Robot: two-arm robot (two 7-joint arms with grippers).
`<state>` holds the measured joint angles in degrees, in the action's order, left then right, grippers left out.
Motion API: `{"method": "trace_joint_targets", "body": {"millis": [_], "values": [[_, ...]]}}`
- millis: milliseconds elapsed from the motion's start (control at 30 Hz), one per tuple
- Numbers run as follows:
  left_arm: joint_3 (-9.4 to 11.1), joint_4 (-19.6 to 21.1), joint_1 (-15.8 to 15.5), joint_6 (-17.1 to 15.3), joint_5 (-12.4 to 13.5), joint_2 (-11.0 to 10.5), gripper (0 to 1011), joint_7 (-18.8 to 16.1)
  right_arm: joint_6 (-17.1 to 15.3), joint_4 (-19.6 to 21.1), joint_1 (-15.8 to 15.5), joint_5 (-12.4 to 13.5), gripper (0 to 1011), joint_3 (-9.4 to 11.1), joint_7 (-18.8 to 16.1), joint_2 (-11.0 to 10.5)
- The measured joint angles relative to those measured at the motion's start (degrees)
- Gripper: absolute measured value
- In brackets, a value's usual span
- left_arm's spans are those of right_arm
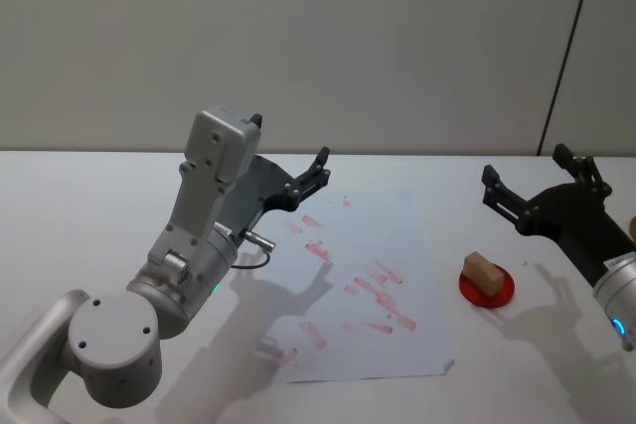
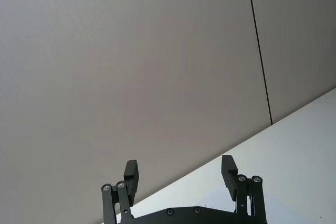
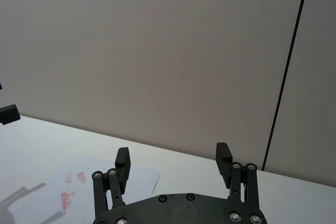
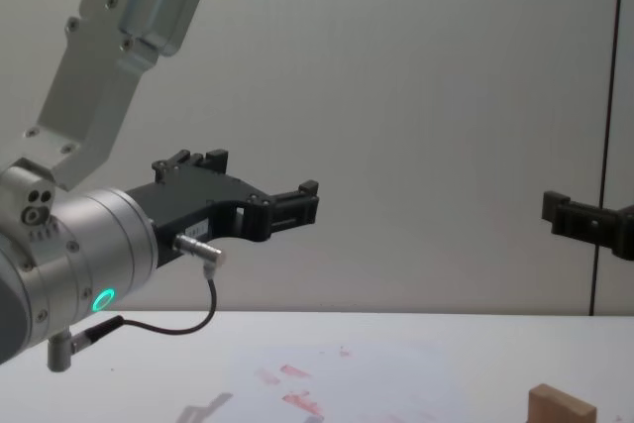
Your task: Use the one hand to pick up the stamp and affix it onto the A4 paper.
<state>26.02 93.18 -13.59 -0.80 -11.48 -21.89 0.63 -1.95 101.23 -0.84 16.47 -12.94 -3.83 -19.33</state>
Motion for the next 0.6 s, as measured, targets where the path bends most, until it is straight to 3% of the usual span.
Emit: {"method": "trace_joint_targets", "body": {"millis": [600], "values": [[0.0, 0.0, 0.0, 0.0, 0.0, 0.0, 1003, 0.0, 0.0, 0.0, 0.0, 0.0, 1001, 0.0, 0.0, 0.0]]}}
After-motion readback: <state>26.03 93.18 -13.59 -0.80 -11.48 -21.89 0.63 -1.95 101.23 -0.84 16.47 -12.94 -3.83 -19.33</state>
